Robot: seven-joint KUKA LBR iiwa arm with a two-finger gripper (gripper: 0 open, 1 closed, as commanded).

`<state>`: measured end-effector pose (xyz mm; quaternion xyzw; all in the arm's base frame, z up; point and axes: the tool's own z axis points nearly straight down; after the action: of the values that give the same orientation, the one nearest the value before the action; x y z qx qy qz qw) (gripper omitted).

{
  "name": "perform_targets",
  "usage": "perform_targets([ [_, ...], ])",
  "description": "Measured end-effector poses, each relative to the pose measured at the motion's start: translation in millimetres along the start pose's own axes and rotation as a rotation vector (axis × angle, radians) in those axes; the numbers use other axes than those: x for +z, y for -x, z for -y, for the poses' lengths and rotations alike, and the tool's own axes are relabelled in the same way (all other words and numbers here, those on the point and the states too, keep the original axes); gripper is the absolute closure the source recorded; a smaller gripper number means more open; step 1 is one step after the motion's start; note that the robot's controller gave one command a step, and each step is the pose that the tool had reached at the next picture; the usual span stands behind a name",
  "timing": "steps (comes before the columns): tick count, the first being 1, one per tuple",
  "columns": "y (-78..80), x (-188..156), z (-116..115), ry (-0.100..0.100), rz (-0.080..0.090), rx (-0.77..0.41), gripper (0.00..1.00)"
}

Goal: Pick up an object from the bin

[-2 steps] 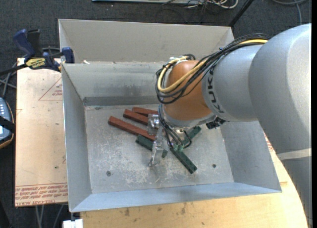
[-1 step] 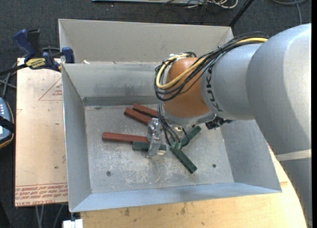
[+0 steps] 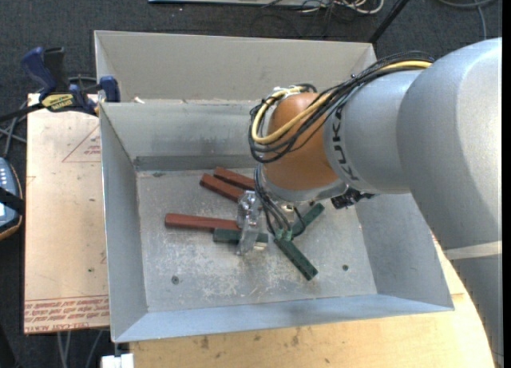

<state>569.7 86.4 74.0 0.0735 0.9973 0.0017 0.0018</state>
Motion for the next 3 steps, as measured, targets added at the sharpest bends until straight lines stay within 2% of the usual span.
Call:
perform_targets([
  [2, -2.9, -18.2, 0.5, -0.003, -0.01, -0.001, 1.0],
  [3, -1.1, -39.8, 0.0, -0.002, -0.003, -0.001, 1.0],
])
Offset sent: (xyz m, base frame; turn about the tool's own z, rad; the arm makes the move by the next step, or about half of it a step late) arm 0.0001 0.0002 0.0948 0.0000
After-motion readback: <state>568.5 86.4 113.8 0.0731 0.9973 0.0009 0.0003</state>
